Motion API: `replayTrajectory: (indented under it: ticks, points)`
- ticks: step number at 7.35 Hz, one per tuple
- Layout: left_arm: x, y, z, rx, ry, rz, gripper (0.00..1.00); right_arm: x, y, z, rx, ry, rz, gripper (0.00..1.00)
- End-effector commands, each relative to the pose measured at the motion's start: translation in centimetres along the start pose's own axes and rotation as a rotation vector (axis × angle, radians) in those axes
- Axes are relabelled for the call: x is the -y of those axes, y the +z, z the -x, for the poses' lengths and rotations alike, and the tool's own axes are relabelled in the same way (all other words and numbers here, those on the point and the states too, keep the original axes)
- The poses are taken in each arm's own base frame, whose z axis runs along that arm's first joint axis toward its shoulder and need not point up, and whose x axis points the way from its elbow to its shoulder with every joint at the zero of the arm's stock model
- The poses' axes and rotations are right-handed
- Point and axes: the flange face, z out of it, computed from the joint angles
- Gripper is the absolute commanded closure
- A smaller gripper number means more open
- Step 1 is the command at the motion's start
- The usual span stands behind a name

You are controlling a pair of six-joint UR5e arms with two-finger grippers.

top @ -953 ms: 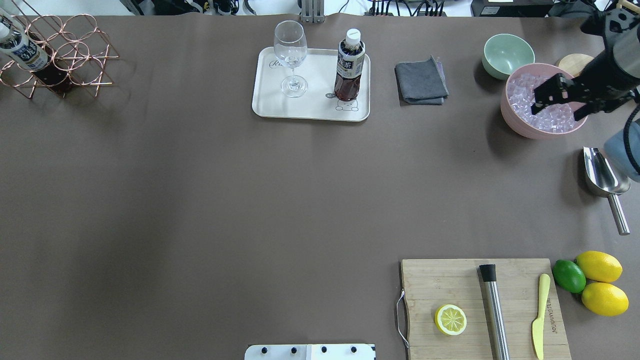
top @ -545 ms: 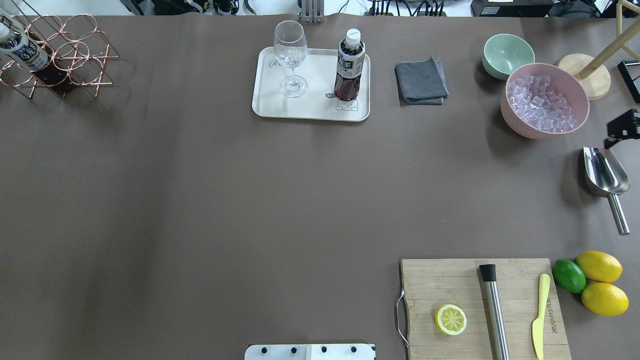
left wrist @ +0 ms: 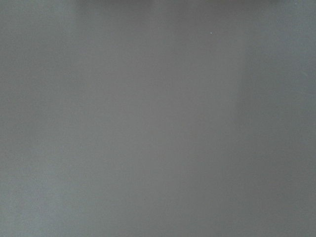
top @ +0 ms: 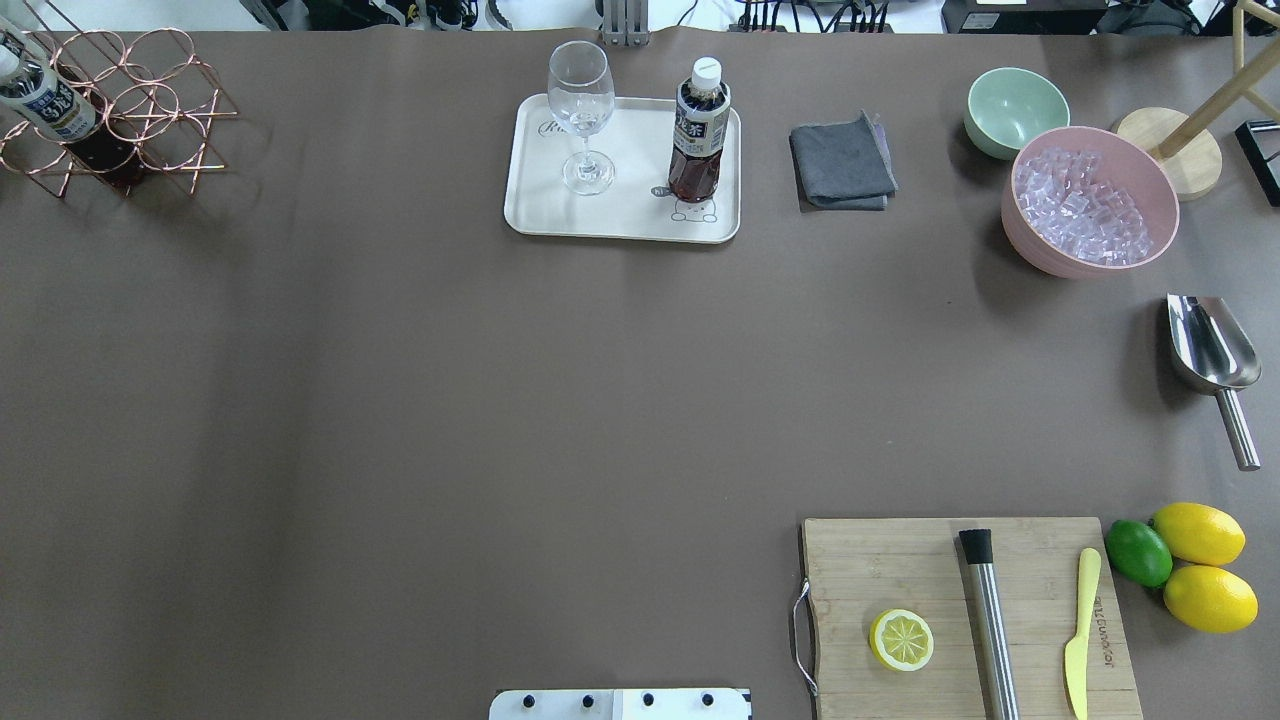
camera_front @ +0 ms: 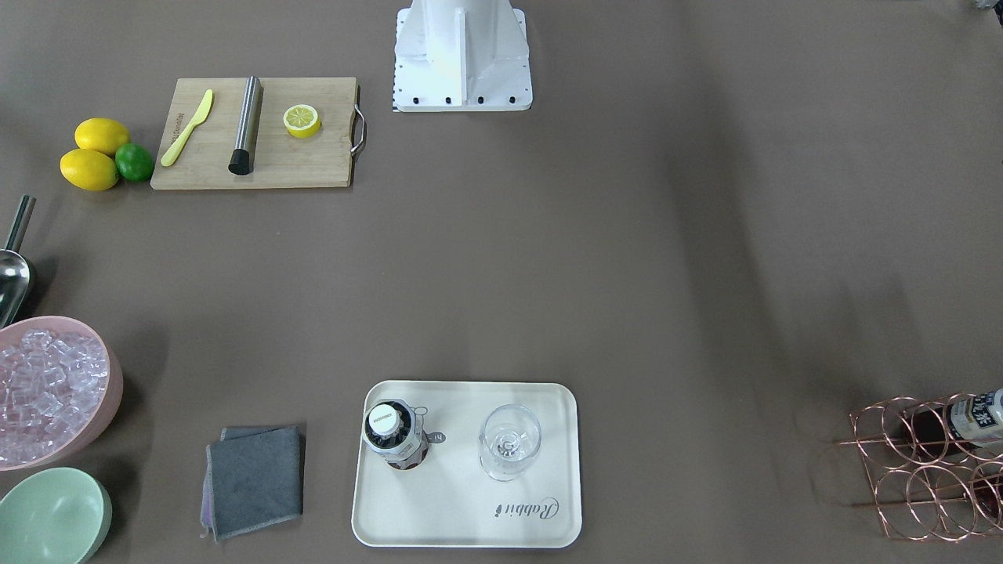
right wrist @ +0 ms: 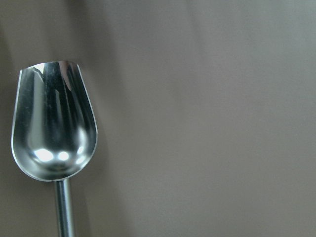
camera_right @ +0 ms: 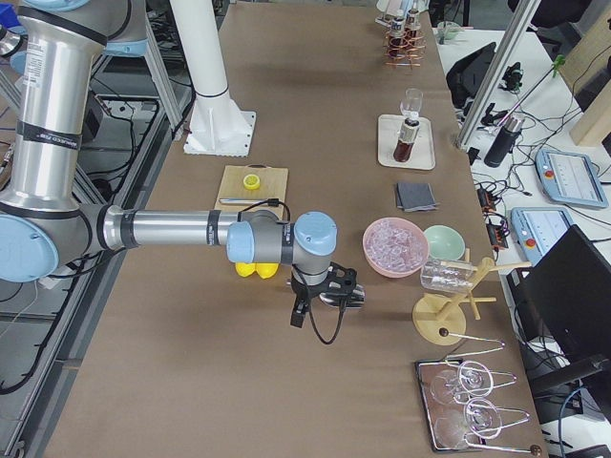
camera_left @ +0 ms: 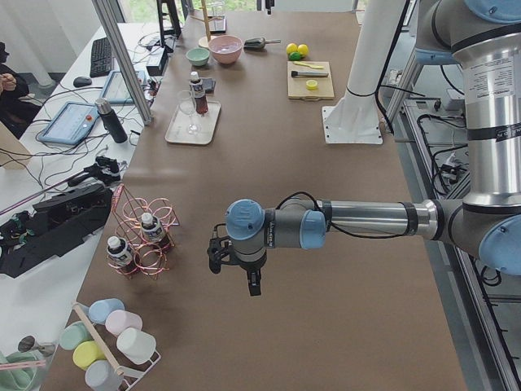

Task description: Take tea from basket to plate

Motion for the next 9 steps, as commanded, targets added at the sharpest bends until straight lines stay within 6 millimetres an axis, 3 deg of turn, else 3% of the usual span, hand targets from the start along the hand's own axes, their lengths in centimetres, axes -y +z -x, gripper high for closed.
replayTrajectory:
  ticks: [1, 4, 6, 9]
  points:
    - [0.6, -0.5, -0.5, 0.004, 0.086, -0.023, 0.03, -0.8, 0.5, -2.8, 0.003, -0.049, 0.008, 0.00]
    - [0.5, -0.8, -0.5, 0.004, 0.121, -0.035, 0.03, -0.7, 2.2, -4.9, -0.006, -0.272, 0.020, 0.00]
    - [0.5, -0.6, -0.3, 0.007, 0.118, -0.032, 0.03, -0.4, 5.2, -7.4, 0.007, -0.305, -0.022, 0.00]
    - [0.3, -0.8, -0.3, 0.004, 0.115, -0.035, 0.03, -0.4, 5.6, -8.3, 0.000, -0.293, -0.026, 0.00]
